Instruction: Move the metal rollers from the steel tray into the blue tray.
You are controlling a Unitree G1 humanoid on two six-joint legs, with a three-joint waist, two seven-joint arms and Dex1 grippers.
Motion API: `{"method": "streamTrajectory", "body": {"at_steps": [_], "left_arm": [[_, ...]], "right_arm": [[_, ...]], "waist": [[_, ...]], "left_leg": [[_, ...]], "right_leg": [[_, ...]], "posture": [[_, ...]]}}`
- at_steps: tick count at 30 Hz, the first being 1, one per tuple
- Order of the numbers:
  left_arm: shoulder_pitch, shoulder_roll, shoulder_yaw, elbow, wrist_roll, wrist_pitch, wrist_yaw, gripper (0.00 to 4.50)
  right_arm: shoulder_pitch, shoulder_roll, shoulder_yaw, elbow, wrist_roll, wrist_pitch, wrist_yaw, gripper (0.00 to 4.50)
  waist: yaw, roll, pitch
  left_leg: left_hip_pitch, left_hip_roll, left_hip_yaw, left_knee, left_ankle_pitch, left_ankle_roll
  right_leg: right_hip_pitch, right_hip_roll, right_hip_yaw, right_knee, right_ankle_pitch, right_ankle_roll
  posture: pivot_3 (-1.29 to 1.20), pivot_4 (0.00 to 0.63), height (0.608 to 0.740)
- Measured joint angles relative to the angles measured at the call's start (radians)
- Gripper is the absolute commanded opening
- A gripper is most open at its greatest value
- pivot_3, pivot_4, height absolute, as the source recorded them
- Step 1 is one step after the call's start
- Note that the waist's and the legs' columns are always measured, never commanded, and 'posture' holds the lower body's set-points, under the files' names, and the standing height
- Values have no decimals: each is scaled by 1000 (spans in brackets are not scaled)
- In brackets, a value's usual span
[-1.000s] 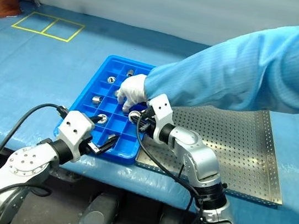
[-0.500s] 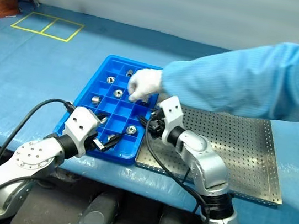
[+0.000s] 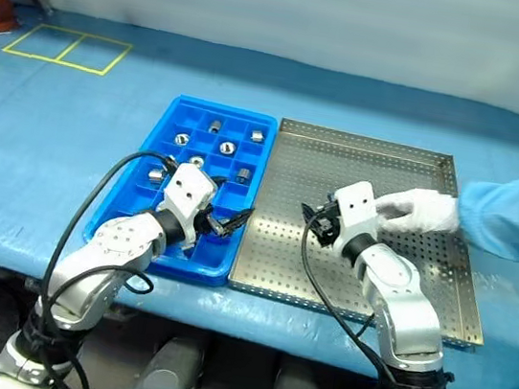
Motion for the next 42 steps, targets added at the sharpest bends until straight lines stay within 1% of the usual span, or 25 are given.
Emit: {"method": "streamTrajectory", "body": {"at_steps": [3, 5, 6, 9, 10, 13, 17, 23, 26, 33, 41, 42], "left_arm": [[-6, 1, 0, 43, 3, -20, -16, 4240], [-11, 7, 1, 52, -2, -29, -38, 4500], [-13, 7, 2, 56, -5, -37, -50, 4500], [-14, 7, 12, 56, -13, -54, -75, 4500], [-15, 7, 15, 56, -14, -58, -78, 4500], [-29, -1, 22, 56, -13, -61, -83, 4500], [-45, -44, 41, 71, 0, -60, -23, 4500], [-44, -35, 38, 82, -1, -55, -30, 4500], [-42, -27, 17, 82, -1, -56, -50, 4500], [-33, -14, -13, 69, 0, -56, -76, 4500], [-8, 4, -19, 19, 2, -53, -76, 4500], [-5, 7, -19, 14, 6, -53, -75, 4500]], "right_arm": [[29, -33, -72, 7, 4, 0, -4, 2879], [49, -51, -113, 13, 15, 0, 12, 3246], [59, -61, -126, 17, 21, -4, 24, 3458], [85, -86, -146, 33, 32, -11, 56, 4454], [87, -88, -146, 36, 33, -13, 61, 4487], [88, -88, -146, 39, 32, -28, 55, 4487], [89, -88, -143, 38, 32, -30, 54, 4487], [103, -85, -144, 38, 43, -33, 75, 4487], [95, -57, -141, 49, 57, -41, 79, 4487], [17, 20, -64, 149, 53, -67, 74, 4487], [-78, 66, -45, 339, 22, -89, 32, 4487], [-86, 72, -46, 365, 16, -89, 18, 4201]], "waist": [[-27, 0, 0], [-43, 0, 0], [-51, 0, 0], [-73, 0, 0], [-79, 0, 0], [-90, 0, 0], [-91, 0, 0], [-91, 0, 0], [-92, 0, 0], [-89, 0, 0], [-78, 0, 0], [-78, 0, 0]], "left_leg": [[0, 0, 0, 0, 0, 0], [2, 0, 0, 0, 0, 0], [2, 0, 0, 0, 0, 0], [3, 1, 0, 0, 0, 1], [4, 1, 0, 0, 1, 1], [4, 1, 0, 1, 1, 1], [4, 1, 0, 1, 1, 1], [4, 0, 0, 1, 1, 1], [5, 1, 0, 2, 1, 1], [4, 1, 0, 1, 1, 1], [4, 0, -1, 1, 1, 1], [4, 0, -1, 1, 1, 1]], "right_leg": [[0, 0, 0, 1, 0, 0], [1, 0, 0, 2, 0, 0], [1, 0, 0, 2, 0, 0], [1, 1, 0, 4, 0, 0], [1, 1, 1, 4, 0, 0], [2, 1, 1, 5, 0, 0], [3, 1, 1, 4, 0, 0], [3, 1, 2, 4, 0, 1], [3, 1, 2, 4, 0, 1], [3, 2, 2, 4, 1, 1], [3, 2, 2, 4, 1, 1], [3, 2, 2, 4, 1, 1]], "posture": [[73, 150, 740], [66, 150, 740], [62, 150, 740], [58, 150, 740], [57, 150, 740], [56, 150, 740], [53, 150, 740], [53, 150, 740], [61, 150, 740], [96, 150, 740], [152, 150, 740], [153, 150, 740]]}}
